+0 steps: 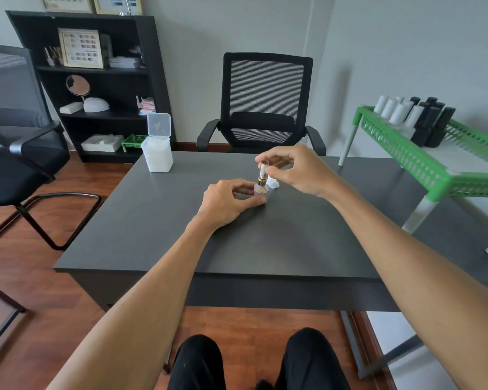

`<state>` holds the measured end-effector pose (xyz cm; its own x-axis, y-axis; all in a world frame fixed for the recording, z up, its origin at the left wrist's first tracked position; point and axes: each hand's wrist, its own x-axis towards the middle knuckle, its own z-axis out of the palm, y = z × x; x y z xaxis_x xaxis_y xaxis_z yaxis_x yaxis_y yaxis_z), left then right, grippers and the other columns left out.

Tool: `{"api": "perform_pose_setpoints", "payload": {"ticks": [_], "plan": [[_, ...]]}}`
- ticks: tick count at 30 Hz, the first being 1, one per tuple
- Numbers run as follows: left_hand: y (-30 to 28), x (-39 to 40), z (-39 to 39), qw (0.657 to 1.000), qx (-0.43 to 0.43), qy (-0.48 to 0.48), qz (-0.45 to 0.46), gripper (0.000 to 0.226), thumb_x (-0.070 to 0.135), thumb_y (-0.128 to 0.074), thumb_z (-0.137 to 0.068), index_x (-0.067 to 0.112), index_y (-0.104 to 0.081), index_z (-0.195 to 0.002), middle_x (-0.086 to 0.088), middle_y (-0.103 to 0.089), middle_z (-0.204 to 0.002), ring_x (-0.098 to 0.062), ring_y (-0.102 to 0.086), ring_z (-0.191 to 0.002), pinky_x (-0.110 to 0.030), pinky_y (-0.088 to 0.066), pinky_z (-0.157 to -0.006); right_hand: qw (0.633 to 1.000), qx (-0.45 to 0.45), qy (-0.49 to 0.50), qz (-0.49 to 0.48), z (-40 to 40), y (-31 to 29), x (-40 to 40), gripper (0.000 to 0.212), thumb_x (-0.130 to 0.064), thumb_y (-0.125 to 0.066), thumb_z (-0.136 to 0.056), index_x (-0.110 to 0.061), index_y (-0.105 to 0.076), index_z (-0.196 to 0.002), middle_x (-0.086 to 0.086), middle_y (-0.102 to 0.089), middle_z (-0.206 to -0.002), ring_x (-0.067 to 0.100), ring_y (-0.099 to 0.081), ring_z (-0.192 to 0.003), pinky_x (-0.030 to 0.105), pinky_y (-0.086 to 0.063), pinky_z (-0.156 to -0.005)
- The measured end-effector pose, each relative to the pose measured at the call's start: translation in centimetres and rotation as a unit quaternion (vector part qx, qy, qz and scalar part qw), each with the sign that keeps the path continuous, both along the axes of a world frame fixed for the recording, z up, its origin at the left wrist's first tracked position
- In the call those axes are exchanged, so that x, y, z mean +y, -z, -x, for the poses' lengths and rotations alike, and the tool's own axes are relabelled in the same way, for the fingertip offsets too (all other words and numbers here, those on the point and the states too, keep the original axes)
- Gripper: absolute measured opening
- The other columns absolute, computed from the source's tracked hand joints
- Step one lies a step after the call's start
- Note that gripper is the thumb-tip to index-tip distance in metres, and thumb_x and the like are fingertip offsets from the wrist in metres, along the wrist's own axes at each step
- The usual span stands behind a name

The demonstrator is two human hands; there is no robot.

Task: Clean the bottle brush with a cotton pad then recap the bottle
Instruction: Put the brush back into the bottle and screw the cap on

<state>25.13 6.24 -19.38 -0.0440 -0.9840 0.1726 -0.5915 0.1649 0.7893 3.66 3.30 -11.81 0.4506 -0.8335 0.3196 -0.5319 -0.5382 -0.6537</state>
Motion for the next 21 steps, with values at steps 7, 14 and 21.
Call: {"api": "perform_pose_setpoints", "payload": {"ticks": [7, 14, 21], "plan": [[-0.1, 0.0, -0.1, 1.0, -0.002, 0.006, -0.009, 0.031, 0.065, -0.082, -0.082, 0.05, -0.074, -0.108, 0.028, -0.077, -0.097, 0.0, -0.065, -0.095, -0.029, -0.052, -0.085, 1.0, -0.019, 0.001, -0.006, -0.2, 0.5, 0.1, 0.04, -0.031, -0.081, -0.095, -0.035, -0.075, -0.134, -0.01, -0.079, -0.118, 0.013, -0.074, -0.107, 0.038, -0.061, -0.101], [-0.2, 0.0, 0.0, 1.0, -0.007, 0.008, -0.008, 0.038, 0.063, -0.082, -0.083, 0.044, -0.077, -0.115, 0.026, -0.077, -0.101, -0.001, -0.065, -0.097, -0.022, -0.047, -0.078, 0.999, -0.034, 0.004, -0.005, -0.3, 1.2, -0.2, 0.036, -0.032, -0.082, -0.093, -0.031, -0.077, -0.128, -0.011, -0.08, -0.111, 0.011, -0.075, -0.104, 0.034, -0.061, -0.098], [0.0, -0.1, -0.1, 1.0, -0.008, 0.005, -0.007, 0.036, 0.066, -0.082, -0.081, 0.047, -0.076, -0.111, 0.026, -0.078, -0.101, 0.002, -0.066, -0.095, -0.026, -0.051, -0.084, 0.994, -0.096, -0.002, -0.045, -0.2, 2.2, -0.7, 0.032, -0.019, -0.082, -0.095, -0.019, -0.079, -0.126, -0.001, -0.083, -0.111, 0.02, -0.077, -0.11, 0.036, -0.06, -0.103]]}}
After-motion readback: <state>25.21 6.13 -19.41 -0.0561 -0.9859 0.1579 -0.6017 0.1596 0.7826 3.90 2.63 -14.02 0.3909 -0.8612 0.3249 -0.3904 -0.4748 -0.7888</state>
